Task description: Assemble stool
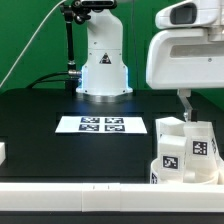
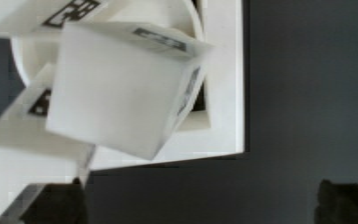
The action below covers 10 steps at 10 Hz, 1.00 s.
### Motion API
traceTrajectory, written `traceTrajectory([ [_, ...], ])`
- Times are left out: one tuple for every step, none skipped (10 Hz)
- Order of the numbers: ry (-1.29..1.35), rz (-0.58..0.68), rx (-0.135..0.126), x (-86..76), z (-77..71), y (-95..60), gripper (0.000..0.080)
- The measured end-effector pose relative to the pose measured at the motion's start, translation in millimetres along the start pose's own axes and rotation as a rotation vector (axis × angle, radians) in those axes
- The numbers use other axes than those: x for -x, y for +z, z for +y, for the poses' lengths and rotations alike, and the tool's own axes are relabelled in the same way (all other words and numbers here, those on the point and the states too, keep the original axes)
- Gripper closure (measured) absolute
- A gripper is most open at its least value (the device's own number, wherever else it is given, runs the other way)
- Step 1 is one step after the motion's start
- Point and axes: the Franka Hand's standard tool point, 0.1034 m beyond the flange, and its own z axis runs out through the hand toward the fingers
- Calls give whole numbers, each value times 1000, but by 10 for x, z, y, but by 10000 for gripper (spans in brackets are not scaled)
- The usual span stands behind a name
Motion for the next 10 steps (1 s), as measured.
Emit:
traceTrajectory([
  [-54, 0, 0, 0, 1, 0, 151],
  [-101, 0, 3, -2, 16, 0, 151],
  [-181, -1, 11, -5, 39, -1, 151],
  [-229, -1, 13, -7, 52, -1, 151],
  [-306, -3, 19, -6, 65, 5, 151],
  [-407, -8, 26, 3, 67, 22, 151],
  [-482, -10, 26, 5, 73, 25, 151],
  [-583, -12, 32, 10, 87, 33, 151],
  [-645, -11, 36, 26, 80, 54, 151],
  [-720, -19, 39, 51, 73, 75, 151],
])
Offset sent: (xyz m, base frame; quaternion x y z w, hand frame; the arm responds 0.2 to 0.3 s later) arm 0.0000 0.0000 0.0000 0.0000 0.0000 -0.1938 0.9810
